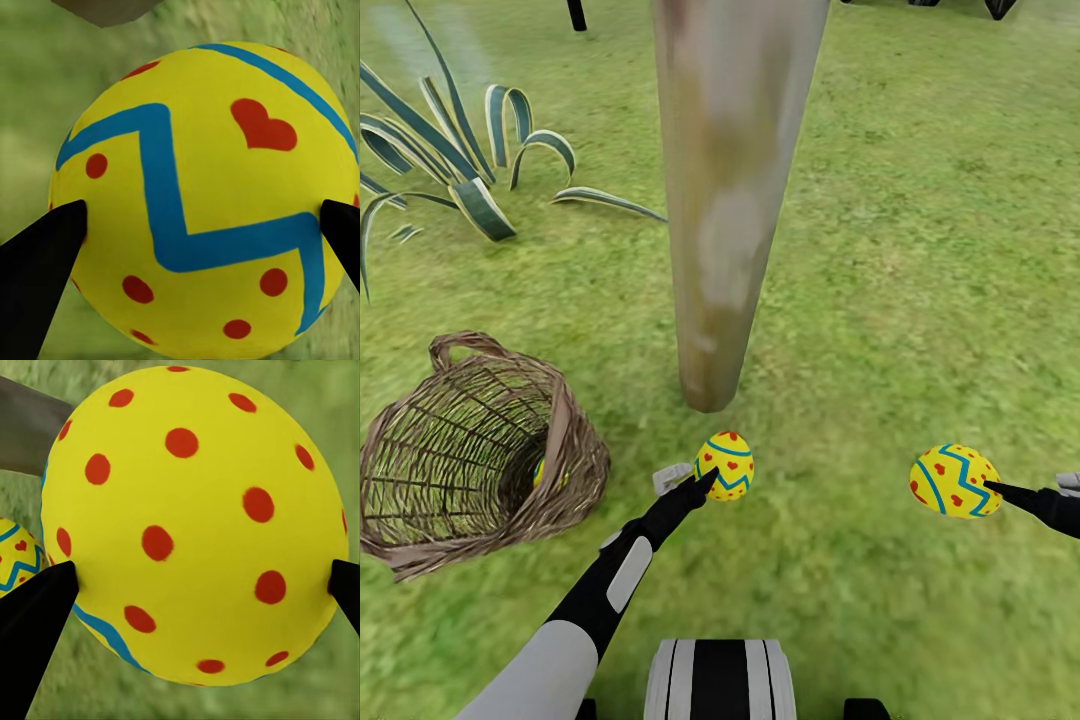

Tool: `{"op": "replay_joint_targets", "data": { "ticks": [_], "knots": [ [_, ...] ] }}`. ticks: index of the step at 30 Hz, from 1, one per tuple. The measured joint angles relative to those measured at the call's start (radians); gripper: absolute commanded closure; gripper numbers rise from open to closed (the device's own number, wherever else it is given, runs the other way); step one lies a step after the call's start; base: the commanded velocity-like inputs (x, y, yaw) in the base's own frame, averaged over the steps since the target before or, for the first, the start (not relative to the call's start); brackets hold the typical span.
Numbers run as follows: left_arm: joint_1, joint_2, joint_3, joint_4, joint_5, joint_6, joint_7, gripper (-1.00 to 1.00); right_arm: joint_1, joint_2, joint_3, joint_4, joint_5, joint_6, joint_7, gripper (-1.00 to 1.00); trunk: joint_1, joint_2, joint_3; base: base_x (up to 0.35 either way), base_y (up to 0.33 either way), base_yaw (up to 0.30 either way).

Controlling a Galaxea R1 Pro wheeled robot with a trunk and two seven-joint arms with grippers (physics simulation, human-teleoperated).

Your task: Take the three Easter eggs out of the wicker basket on the lawn in the garden, then place them on the lawn next to a single tree (choose any tree) so that all three eggs are next to the same tree and none are left in the basket.

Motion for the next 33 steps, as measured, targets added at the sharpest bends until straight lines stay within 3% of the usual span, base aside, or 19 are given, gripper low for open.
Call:
{"op": "replay_joint_targets", "data": {
  "ticks": [7, 11, 33],
  "knots": [
    [0.000, 0.000, 0.000, 0.000, -0.001, 0.000, 0.000, 1.00, 0.000, 0.000, 0.001, 0.000, 0.000, 0.000, 0.000, 1.00, 0.003, -0.002, -0.027, 0.000, 0.000, 0.000],
    [0.000, 0.000, 0.000, 0.000, 0.000, 0.000, 0.000, 1.00, 0.000, 0.000, 0.000, 0.000, 0.000, 0.000, 0.000, 1.00, 0.003, -0.002, -0.027, 0.000, 0.000, 0.000],
    [0.000, 0.000, 0.000, 0.000, -0.001, 0.000, 0.000, 1.00, 0.000, 0.000, 0.001, 0.000, 0.000, 0.000, 0.000, 1.00, 0.013, -0.007, -0.112, 0.000, 0.000, 0.000]
  ]
}}
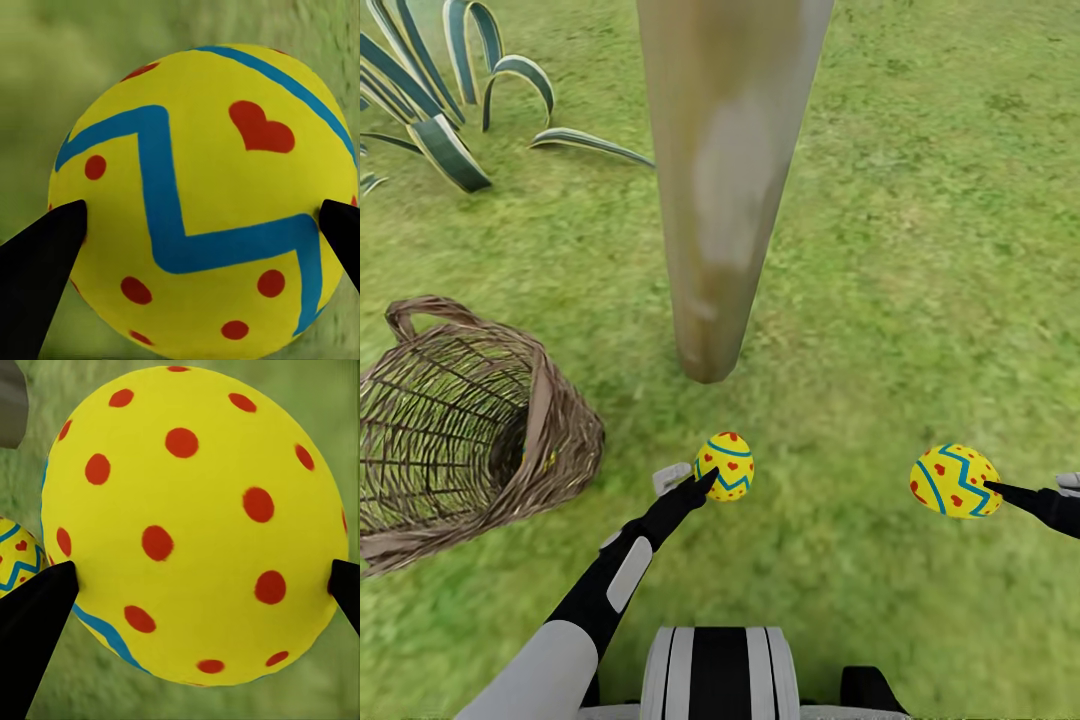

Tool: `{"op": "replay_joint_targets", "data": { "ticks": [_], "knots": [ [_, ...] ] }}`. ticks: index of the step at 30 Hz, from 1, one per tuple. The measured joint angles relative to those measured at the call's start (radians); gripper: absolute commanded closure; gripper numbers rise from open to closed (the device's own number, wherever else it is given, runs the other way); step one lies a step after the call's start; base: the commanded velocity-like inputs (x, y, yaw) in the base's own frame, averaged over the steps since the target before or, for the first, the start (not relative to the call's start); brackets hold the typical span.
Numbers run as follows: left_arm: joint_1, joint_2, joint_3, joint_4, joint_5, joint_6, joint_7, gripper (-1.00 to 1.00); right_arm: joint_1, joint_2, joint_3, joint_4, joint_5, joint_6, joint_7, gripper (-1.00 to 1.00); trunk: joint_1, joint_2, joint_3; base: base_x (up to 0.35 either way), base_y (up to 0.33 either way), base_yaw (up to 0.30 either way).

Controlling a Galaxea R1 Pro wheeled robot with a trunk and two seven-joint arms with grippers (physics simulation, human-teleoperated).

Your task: Take the three Easter eggs out of the wicker basket on the lawn in the garden, then place them on the lawn next to a single tree (choose any tree) so that all three eggs are next to the same tree and none are left in the basket.

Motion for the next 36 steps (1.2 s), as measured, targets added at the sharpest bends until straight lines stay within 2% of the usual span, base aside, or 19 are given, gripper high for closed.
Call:
{"op": "replay_joint_targets", "data": {
  "ticks": [9, 26, 36],
  "knots": [
    [0.000, 0.000, -0.001, 0.000, 0.001, 0.000, 0.000, 1.00, 0.000, 0.000, 0.000, 0.000, 0.000, 0.000, 0.000, 1.00, 0.004, -0.002, -0.035, 0.000, 0.000, 0.000],
    [0.000, 0.000, 0.000, 0.000, 0.000, 0.001, -0.002, 1.00, 0.000, 0.000, -0.001, 0.000, 0.000, 0.000, 0.000, 1.00, 0.004, -0.002, -0.035, 0.052, 0.000, 0.000],
    [0.000, 0.000, 0.000, 0.000, 0.001, 0.001, -0.002, 1.00, 0.000, 0.000, -0.001, 0.000, 0.000, 0.000, 0.000, 1.00, 0.004, -0.002, -0.035, 0.260, 0.000, 0.000]
  ]
}}
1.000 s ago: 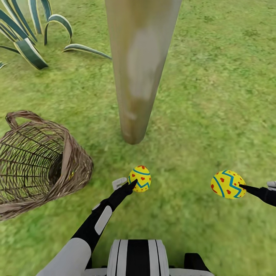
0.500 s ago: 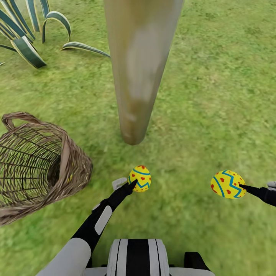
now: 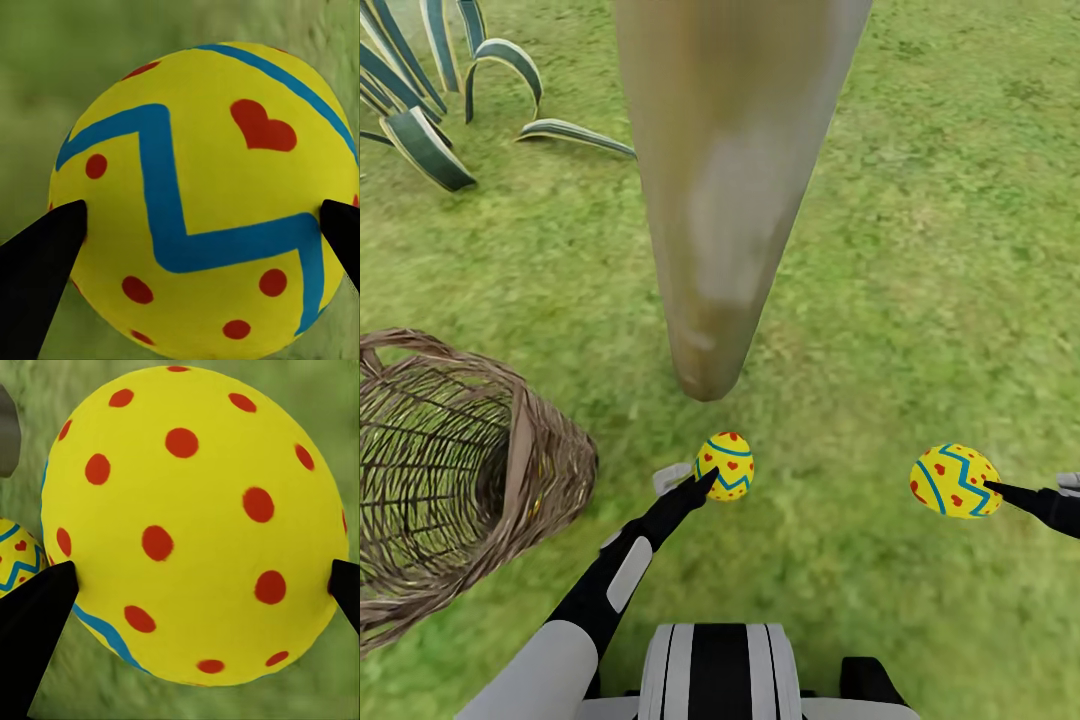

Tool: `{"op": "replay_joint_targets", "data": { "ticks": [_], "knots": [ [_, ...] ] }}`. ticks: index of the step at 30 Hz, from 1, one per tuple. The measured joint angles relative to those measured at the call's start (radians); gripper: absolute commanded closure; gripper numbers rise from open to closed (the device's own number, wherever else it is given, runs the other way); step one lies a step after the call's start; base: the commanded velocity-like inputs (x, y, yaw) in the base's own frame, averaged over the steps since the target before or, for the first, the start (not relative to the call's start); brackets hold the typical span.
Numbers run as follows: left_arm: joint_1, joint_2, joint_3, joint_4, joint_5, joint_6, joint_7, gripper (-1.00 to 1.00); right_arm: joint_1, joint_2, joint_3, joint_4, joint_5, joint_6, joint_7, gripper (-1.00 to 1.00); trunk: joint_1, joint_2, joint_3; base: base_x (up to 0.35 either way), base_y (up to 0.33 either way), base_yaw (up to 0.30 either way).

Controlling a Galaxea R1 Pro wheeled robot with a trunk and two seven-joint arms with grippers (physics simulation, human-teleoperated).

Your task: Take the three Easter eggs out of the wicker basket on the lawn in the garden, then place them on the lawn next to a single tree (choose any tree) so that all three eggs are next to the same tree and none are left in the basket.

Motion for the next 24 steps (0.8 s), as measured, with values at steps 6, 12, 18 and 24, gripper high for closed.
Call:
{"op": "replay_joint_targets", "data": {
  "ticks": [6, 12, 18, 24],
  "knots": [
    [0.000, 0.000, 0.000, 0.000, -0.001, -0.001, 0.000, 1.00, 0.000, 0.000, 0.000, 0.000, 0.000, 0.000, 0.000, 1.00, 0.000, 0.000, 0.000, 0.011, 0.000, 0.000],
    [0.000, 0.000, 0.000, -0.008, 0.000, 0.000, 0.000, 1.00, 0.000, 0.000, 0.000, 0.000, 0.000, 0.000, 0.000, 1.00, 0.001, 0.000, -0.008, 0.000, 0.000, 0.000],
    [0.000, 0.000, -0.001, -0.010, 0.008, 0.001, -0.004, 1.00, 0.000, 0.000, 0.000, 0.000, 0.000, 0.000, 0.000, 1.00, 0.002, -0.001, -0.015, 0.000, 0.000, 0.000],
    [0.000, 0.000, -0.001, -0.010, 0.009, 0.001, -0.004, 1.00, 0.000, 0.000, 0.000, 0.000, 0.000, 0.000, 0.000, 1.00, 0.002, -0.001, -0.015, 0.000, 0.000, 0.000]
  ]
}}
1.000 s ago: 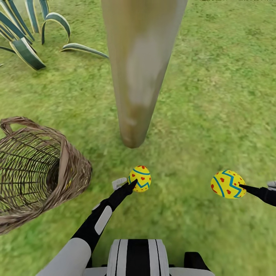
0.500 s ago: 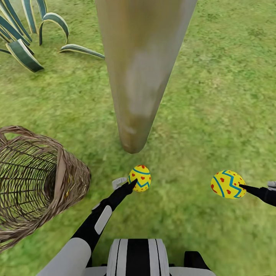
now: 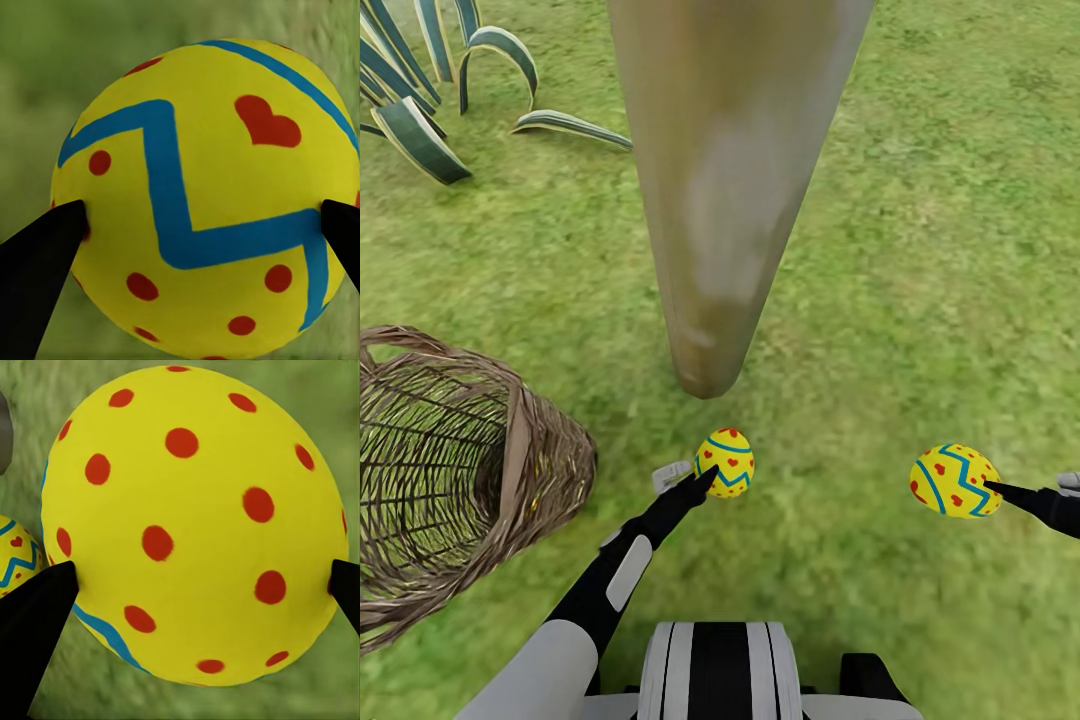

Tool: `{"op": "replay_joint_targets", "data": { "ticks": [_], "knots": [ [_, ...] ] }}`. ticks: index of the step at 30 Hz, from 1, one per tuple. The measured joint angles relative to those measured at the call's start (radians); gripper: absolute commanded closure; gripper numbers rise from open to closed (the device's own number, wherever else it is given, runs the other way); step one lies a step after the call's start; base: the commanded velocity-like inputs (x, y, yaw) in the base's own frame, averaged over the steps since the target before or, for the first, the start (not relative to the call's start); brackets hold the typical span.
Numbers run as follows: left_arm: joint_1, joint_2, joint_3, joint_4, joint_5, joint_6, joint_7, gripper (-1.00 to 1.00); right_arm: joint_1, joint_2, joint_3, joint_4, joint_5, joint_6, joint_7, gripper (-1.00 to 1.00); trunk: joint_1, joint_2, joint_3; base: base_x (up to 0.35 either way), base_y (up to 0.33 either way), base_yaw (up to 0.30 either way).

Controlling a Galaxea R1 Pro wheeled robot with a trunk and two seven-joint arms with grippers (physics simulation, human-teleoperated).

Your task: Take the three Easter eggs out of the wicker basket on the lawn in the garden, then place them on the lawn next to a single tree (choose any tree) so that all three eggs are next to the same tree and none are left in the basket.

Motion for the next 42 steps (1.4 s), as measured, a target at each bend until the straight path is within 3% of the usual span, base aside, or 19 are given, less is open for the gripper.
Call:
{"op": "replay_joint_targets", "data": {
  "ticks": [10, 11, 38, 42],
  "knots": [
    [0.000, 0.000, -0.001, -0.013, 0.003, -0.001, -0.016, 1.00, 0.000, 0.000, 0.000, 0.000, 0.000, 0.000, 0.000, 1.00, 0.001, -0.001, -0.012, 0.000, 0.000, 0.000],
    [0.000, 0.000, 0.000, -0.012, 0.003, -0.001, -0.018, -1.00, 0.000, 0.000, 0.000, 0.000, 0.000, 0.000, 0.000, 1.00, 0.001, -0.001, -0.012, 0.000, 0.000, 0.000],
    [0.000, 0.000, 0.003, -0.009, -0.008, 0.000, 0.004, -1.00, 0.000, 0.000, 0.000, 0.000, 0.000, 0.000, 0.000, 1.00, 0.002, -0.001, -0.012, 0.000, 0.000, 0.000],
    [0.000, 0.000, 0.003, -0.009, -0.008, 0.000, 0.004, -1.00, 0.000, 0.000, -0.001, 0.000, 0.000, 0.000, 0.000, 1.00, 0.000, 0.000, 0.004, 0.000, 0.000, 0.000]
  ]
}}
